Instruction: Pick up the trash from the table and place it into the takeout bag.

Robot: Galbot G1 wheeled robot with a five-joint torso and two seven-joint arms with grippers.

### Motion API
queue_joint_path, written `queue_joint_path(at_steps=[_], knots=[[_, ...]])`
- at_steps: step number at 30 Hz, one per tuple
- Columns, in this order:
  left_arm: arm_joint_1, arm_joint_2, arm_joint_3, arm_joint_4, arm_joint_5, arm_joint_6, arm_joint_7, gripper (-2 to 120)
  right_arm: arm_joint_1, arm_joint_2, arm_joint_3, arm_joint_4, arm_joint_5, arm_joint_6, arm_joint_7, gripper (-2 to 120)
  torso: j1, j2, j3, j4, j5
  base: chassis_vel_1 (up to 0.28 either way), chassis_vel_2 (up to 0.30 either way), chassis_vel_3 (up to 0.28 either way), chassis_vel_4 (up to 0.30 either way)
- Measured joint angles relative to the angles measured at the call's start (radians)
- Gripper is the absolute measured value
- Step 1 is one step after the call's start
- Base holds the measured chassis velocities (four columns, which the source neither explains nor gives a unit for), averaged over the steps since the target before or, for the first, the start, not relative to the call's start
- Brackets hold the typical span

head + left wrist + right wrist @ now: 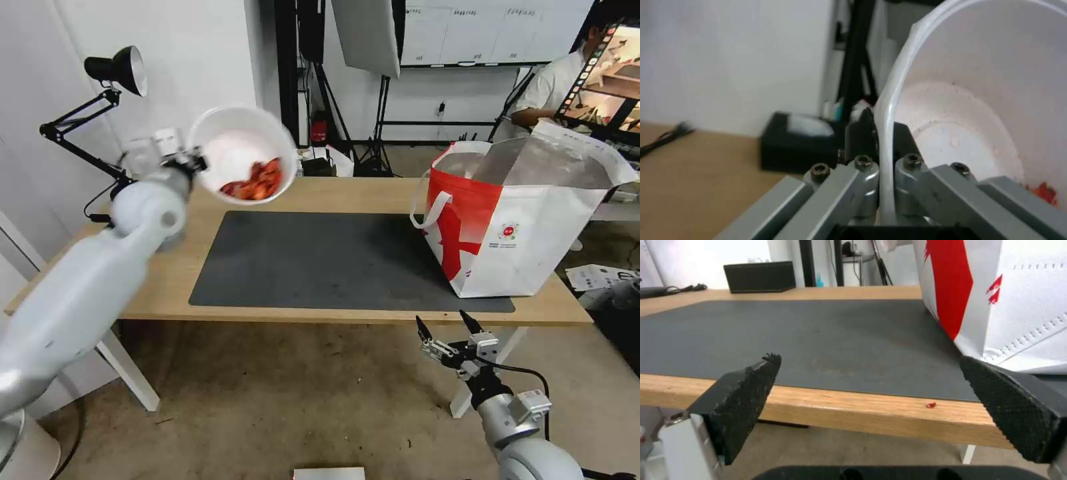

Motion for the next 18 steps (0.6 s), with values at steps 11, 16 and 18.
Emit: queue_joint_path(at_steps=[11, 16, 18], knots=[[-0.335, -0.451, 0.177, 0.377, -0.061, 0.019, -0.029, 0, 0.000, 0.000, 0.000, 0.000, 0.000, 0.000, 0.000, 100, 0.000, 0.000, 0.000, 0.0002, 0.0004, 0.000, 0.000, 0.000, 0.000], [-0.379, -0.618, 0.189, 0.495, -0.056, 0.020, -0.025, 0, 0.000, 0.000, 0.000, 0.000, 0.000, 0.000, 0.000, 100, 0.000, 0.000, 0.000, -0.0009, 0.0005, 0.000, 0.000, 0.000, 0.000], [-0.389, -0.634, 0.200, 0.508, -0.054, 0.019, -0.018, 0, 0.000, 0.000, 0.000, 0.000, 0.000, 0.000, 0.000, 100, 0.000, 0.000, 0.000, -0.0008, 0.0005, 0.000, 0.000, 0.000, 0.000]])
